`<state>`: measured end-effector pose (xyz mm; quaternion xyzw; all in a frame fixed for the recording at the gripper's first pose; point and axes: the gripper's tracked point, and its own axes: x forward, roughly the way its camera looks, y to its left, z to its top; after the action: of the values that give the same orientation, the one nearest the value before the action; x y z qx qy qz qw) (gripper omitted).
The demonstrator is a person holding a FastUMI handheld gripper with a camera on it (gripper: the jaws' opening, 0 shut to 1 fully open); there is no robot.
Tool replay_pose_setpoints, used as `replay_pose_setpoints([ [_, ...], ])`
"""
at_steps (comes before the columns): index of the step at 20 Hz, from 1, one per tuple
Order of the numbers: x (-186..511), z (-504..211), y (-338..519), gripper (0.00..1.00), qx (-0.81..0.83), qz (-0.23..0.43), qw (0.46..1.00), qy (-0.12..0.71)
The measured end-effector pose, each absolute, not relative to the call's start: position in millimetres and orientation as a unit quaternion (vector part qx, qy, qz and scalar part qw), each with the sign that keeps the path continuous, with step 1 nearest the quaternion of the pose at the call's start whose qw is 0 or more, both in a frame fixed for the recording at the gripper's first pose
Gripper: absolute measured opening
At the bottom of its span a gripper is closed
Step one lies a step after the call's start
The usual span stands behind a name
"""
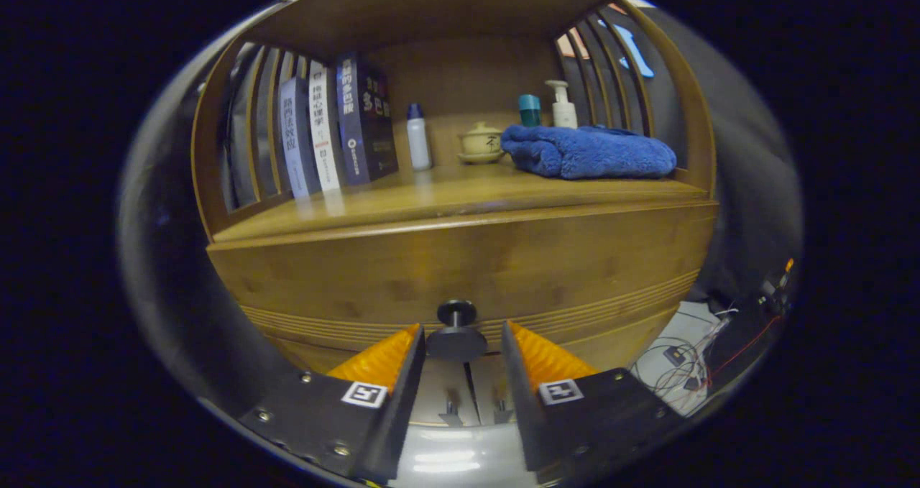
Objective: Pull open the drawer, take out the items inside it, and place them on the countertop above the cabinet.
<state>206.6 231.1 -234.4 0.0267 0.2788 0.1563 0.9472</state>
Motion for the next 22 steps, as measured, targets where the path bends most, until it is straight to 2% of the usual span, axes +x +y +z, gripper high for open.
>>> replay_pose_setpoints([
  [6, 200.9, -226.9, 221.3, 0.34, 0.020, 0.142, 0.952, 0.270],
  [7, 195.0, -224.3, 220.6, 0.34, 0.015, 0.144, 0.952, 0.269],
  [9, 189.6, -225.4, 216.4, 0.27, 0.006, 0.146, 0.951, 0.273],
  [22, 89.6, -210.1, 184.7, 0.27, -0.007, 0.090, 0.951, 0.295],
])
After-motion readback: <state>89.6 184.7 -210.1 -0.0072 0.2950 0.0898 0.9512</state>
